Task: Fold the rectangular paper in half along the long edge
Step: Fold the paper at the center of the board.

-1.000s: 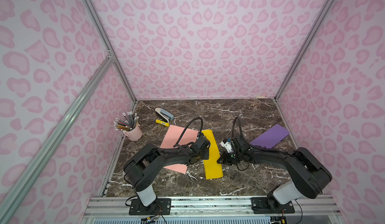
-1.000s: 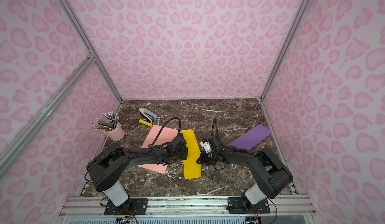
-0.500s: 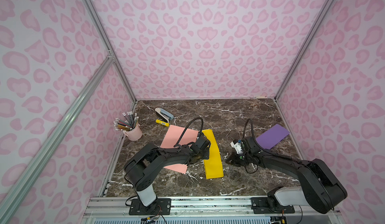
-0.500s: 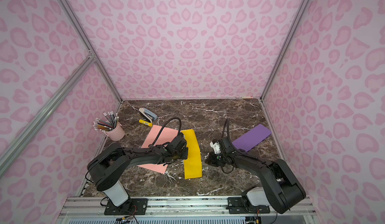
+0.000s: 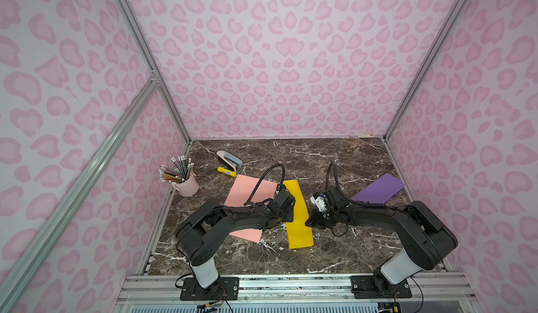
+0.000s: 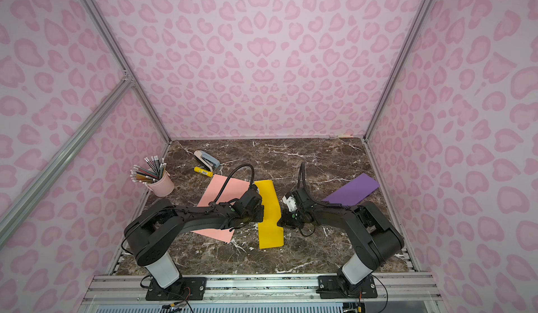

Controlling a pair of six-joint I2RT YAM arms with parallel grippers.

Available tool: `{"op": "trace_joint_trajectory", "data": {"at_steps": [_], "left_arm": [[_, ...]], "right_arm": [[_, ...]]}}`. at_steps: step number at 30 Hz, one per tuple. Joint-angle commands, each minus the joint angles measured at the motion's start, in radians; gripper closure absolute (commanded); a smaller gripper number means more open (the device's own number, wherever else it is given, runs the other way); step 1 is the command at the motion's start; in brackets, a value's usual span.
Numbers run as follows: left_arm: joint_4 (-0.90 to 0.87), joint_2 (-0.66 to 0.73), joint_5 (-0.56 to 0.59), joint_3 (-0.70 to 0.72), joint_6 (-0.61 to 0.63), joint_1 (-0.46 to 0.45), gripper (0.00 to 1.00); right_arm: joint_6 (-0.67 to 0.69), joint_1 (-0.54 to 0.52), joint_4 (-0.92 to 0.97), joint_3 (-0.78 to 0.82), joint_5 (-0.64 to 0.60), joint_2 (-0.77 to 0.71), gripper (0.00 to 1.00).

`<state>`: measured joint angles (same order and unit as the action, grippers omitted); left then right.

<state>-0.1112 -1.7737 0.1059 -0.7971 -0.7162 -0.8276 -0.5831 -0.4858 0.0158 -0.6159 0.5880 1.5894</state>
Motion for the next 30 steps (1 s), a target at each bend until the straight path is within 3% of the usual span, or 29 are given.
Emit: {"op": "trace_joint_trajectory", "data": {"at_steps": [1, 5, 8, 12, 16, 21, 25, 30], "left_arm": [[-0.053, -0.011, -0.003, 0.002, -0.005, -0.001, 0.96], [-0.056, -0.014, -0.002, 0.003, -0.002, -0.001, 0.96], [-0.058, -0.015, 0.001, 0.001, -0.002, -0.001, 0.96], [-0.057, -0.016, 0.005, 0.001, -0.004, -0.001, 0.96], [-0.058, -0.023, 0.004, -0.007, -0.006, -0.001, 0.96], [-0.058, -0.032, 0.002, -0.012, -0.005, -0.001, 0.96], [-0.06, -0.025, 0.004, -0.008, -0.005, 0.0, 0.96], [-0.073, -0.012, 0.012, -0.009, -0.001, 0.0, 0.96]], "right_arm": [[0.039, 0.051, 0.012, 0.055, -0.039, -0.024, 1.0], [0.112, 0.181, 0.068, 0.126, -0.015, -0.086, 1.0], [0.119, 0.219, 0.105, 0.117, 0.052, -0.14, 1.0], [0.043, 0.091, 0.086, 0.043, 0.043, -0.195, 1.0], [-0.011, -0.029, 0.057, -0.014, 0.001, -0.142, 1.0], [-0.022, -0.045, 0.007, 0.04, -0.011, -0.074, 1.0], [-0.017, -0.006, -0.001, 0.141, -0.025, -0.1, 1.0], [0.045, 0.136, 0.058, 0.263, -0.006, -0.207, 1.0]]}}
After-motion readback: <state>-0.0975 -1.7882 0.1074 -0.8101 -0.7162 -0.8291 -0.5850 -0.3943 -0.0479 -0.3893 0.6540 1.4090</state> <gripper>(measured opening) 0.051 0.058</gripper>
